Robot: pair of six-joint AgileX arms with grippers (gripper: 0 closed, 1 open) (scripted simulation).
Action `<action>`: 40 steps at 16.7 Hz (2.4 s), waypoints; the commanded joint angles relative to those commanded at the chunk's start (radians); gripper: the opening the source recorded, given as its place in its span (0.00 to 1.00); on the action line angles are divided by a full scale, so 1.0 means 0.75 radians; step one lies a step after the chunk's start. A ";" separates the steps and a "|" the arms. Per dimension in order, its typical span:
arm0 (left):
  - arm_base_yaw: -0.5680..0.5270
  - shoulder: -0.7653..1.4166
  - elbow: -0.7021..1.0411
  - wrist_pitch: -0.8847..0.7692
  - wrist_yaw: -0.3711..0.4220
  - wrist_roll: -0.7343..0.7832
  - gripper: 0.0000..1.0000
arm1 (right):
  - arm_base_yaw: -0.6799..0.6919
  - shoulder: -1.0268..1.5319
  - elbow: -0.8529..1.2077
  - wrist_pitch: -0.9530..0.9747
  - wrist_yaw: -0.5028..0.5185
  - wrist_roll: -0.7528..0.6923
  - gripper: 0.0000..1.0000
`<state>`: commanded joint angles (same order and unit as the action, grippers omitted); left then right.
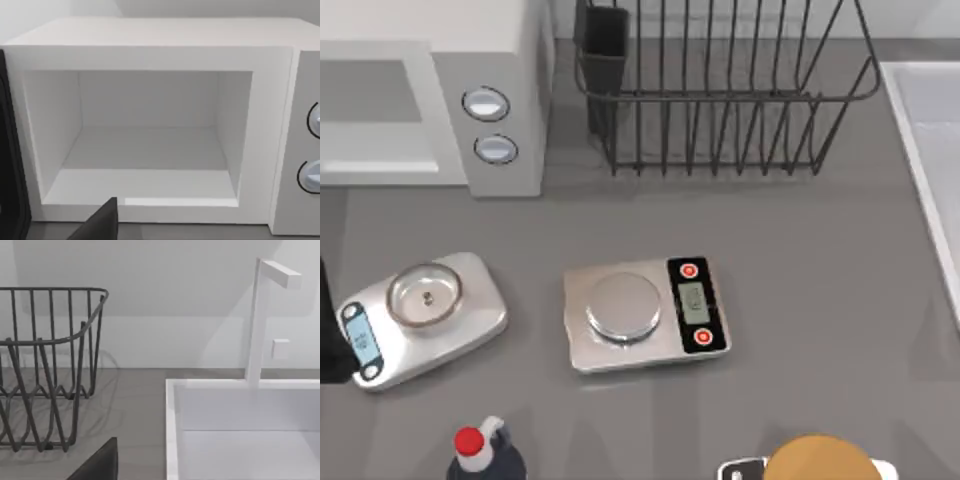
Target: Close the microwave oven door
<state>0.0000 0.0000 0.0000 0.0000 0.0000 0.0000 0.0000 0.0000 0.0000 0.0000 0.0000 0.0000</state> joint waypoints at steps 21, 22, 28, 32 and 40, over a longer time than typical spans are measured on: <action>0.000 0.000 0.000 0.000 0.000 0.000 0.00 | 0.000 0.000 0.000 0.000 0.000 0.000 1.00; 0.000 0.000 0.000 0.000 0.000 0.000 0.00 | 0.000 0.000 0.000 0.000 0.000 0.000 1.00; -0.130 0.032 0.020 0.012 -0.130 0.001 0.00 | 0.000 0.000 0.000 0.000 0.000 0.000 1.00; -0.177 0.043 0.027 0.016 -0.177 0.001 0.00 | 0.000 0.000 0.000 0.000 0.000 0.000 1.00; -0.106 -0.133 0.040 -0.175 -0.107 -0.003 0.00 | 0.000 0.000 0.000 0.000 0.000 0.000 1.00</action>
<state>-0.0798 -0.0995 0.0300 -0.1316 -0.0801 -0.0021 0.0000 0.0000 0.0000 0.0000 0.0000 0.0000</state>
